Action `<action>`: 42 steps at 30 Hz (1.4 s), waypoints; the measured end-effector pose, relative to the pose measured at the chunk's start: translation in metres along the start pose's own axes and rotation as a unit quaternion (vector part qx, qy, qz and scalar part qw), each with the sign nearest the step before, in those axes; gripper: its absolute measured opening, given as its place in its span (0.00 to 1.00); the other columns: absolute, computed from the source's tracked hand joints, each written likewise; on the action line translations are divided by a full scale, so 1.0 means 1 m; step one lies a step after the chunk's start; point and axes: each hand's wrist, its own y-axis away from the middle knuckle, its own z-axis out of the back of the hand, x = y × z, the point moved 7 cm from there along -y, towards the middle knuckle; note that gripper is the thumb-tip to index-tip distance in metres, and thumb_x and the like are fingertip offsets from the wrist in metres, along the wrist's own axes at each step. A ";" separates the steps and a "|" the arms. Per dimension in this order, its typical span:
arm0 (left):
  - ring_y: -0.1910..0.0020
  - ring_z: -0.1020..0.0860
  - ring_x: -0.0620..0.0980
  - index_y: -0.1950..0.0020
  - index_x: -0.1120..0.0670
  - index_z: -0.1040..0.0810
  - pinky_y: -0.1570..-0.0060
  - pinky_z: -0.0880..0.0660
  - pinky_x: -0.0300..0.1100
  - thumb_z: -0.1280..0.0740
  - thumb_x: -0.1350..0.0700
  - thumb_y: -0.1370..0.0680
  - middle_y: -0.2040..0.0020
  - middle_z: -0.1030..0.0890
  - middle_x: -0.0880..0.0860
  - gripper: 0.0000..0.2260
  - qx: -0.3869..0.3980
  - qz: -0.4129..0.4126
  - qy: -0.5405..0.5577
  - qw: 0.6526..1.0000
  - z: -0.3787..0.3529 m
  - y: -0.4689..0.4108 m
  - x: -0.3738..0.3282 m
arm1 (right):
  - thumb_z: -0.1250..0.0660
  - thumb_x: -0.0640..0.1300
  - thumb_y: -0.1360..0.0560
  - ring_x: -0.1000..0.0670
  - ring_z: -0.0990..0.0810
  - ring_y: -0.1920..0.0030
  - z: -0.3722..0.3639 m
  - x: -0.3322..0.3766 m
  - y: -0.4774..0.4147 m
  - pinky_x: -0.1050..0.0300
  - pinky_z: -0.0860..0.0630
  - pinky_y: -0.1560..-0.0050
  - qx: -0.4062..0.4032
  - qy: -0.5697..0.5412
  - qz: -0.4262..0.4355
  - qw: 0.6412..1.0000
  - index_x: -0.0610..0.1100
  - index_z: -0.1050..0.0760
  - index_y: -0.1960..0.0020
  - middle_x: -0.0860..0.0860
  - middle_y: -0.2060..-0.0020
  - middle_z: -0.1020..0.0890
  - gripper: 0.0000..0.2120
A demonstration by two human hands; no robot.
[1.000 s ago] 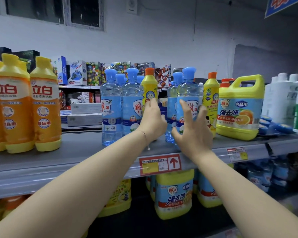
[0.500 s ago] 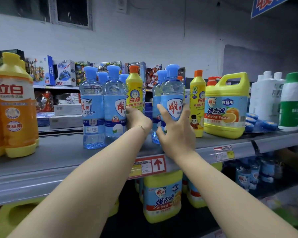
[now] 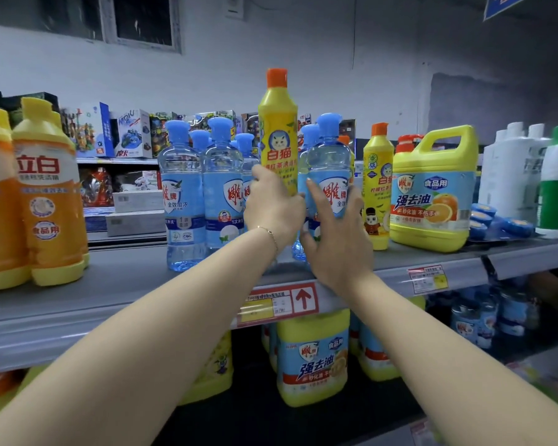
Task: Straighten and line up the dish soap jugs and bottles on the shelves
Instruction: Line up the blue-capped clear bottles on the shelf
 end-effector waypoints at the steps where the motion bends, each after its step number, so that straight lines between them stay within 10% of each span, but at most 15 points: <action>1: 0.45 0.22 0.58 0.38 0.57 0.37 0.56 0.28 0.48 0.29 0.52 0.25 0.42 0.24 0.56 0.23 -0.005 -0.012 -0.003 1.000 0.006 0.002 -0.006 | 0.38 0.53 0.25 0.31 0.35 0.33 0.001 0.000 0.000 0.40 0.20 0.55 -0.005 -0.009 0.004 1.000 0.60 0.51 0.25 0.35 0.28 0.47 0.33; 6: 0.49 0.23 0.54 0.41 0.54 0.35 0.58 0.28 0.47 0.29 0.49 0.26 0.46 0.23 0.52 0.21 -0.036 -0.054 -0.026 0.998 0.031 0.019 -0.018 | 0.50 0.59 0.21 0.34 0.30 0.35 0.006 -0.001 0.000 0.41 0.21 0.51 0.011 -0.010 0.015 1.000 0.60 0.54 0.26 0.37 0.28 0.46 0.26; 10: 0.53 0.23 0.53 0.43 0.52 0.33 0.57 0.27 0.46 0.29 0.44 0.27 0.49 0.22 0.49 0.21 -0.042 -0.065 -0.029 0.997 0.041 0.038 -0.022 | 0.50 0.57 0.19 0.37 0.29 0.39 0.028 -0.001 0.000 0.44 0.27 0.47 -0.036 -0.017 0.022 0.999 0.52 0.37 0.29 0.38 0.34 0.34 0.22; 18: 0.58 0.21 0.50 0.47 0.50 0.31 0.58 0.23 0.49 0.32 0.44 0.27 0.55 0.20 0.48 0.16 -0.004 -0.078 0.015 0.997 0.033 0.080 -0.043 | 0.45 0.56 0.20 0.54 0.23 0.69 0.076 0.009 0.003 0.51 0.26 0.68 0.003 -0.359 0.034 0.933 0.43 0.31 0.46 0.53 0.67 0.22 0.16; 25: 0.57 0.22 0.52 0.47 0.50 0.29 0.61 0.24 0.48 0.30 0.54 0.31 0.55 0.20 0.49 0.15 0.043 -0.081 0.036 0.995 0.005 0.118 -0.054 | 0.26 0.60 0.34 0.54 0.17 0.59 0.099 -0.024 0.011 0.50 0.19 0.55 0.077 -0.356 -0.126 0.923 0.49 0.23 0.51 0.54 0.59 0.16 0.19; 34: 0.47 0.22 0.48 0.30 0.47 0.32 0.49 0.21 0.49 0.27 0.50 0.30 0.43 0.22 0.46 0.29 0.147 -0.095 0.109 0.978 -0.066 0.156 -0.069 | 0.29 0.53 0.28 0.55 0.18 0.59 0.125 -0.090 0.038 0.55 0.21 0.54 0.063 -0.270 -0.164 0.947 0.53 0.24 0.55 0.57 0.60 0.18 0.06; 42: 0.48 0.21 0.50 0.29 0.46 0.34 0.52 0.20 0.51 0.29 0.61 0.30 0.45 0.20 0.47 0.31 0.121 -0.094 0.126 0.980 -0.118 0.111 -0.094 | 0.31 0.59 0.28 0.56 0.20 0.59 0.109 -0.138 -0.009 0.56 0.22 0.56 0.018 -0.243 -0.117 0.963 0.50 0.23 0.48 0.57 0.59 0.18 0.15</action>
